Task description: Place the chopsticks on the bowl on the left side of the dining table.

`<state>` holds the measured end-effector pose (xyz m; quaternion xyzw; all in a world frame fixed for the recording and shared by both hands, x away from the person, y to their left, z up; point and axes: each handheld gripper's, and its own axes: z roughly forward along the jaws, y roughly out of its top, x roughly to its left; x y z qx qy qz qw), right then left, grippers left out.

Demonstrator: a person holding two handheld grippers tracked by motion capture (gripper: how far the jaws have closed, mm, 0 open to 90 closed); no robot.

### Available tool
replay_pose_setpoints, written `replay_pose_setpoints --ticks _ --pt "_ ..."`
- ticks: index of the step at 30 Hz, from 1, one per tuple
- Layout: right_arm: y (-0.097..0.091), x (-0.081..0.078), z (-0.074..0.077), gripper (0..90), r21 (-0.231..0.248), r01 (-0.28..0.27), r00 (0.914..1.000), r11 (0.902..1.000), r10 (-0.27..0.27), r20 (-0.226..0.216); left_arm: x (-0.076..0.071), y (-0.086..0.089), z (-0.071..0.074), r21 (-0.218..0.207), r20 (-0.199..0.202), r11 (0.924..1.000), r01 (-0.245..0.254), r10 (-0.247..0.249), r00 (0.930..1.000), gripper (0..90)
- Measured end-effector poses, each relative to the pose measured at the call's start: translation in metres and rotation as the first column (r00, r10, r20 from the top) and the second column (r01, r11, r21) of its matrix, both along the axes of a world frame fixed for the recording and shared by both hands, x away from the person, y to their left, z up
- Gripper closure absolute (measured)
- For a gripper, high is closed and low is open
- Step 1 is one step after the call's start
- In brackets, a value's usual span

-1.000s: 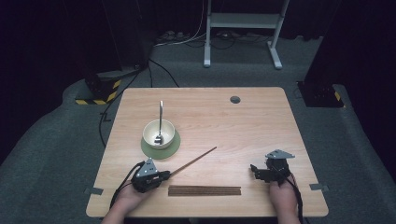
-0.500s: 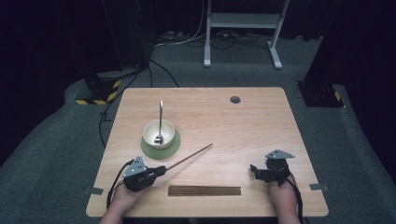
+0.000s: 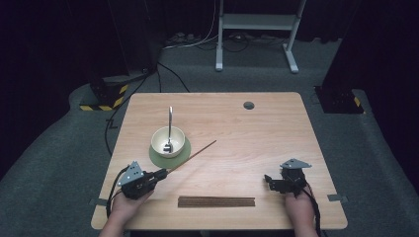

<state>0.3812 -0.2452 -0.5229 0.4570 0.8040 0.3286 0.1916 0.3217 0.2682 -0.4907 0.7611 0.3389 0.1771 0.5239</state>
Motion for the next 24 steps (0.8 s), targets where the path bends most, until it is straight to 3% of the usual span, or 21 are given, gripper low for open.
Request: replay_pose_setpoints --ticks 6,17,24 --pt "0.000 0.000 0.000 15.3 -0.001 -0.003 1.0000 1.0000 0.003 0.003 0.008 0.014 0.011 -0.025 -0.006 0.9991 -0.035 0.034 0.9994 84.0" --pt "0.000 0.000 0.000 15.3 0.000 -0.015 0.9999 0.9999 0.015 0.000 0.031 0.024 0.032 0.045 -0.002 0.9952 -0.087 0.087 0.9962 84.0" --pt "0.000 0.000 0.000 15.9 -0.004 -0.026 0.9996 0.9997 0.026 0.007 0.048 0.027 0.036 0.065 -0.013 0.9918 -0.110 0.111 0.9937 84.0"
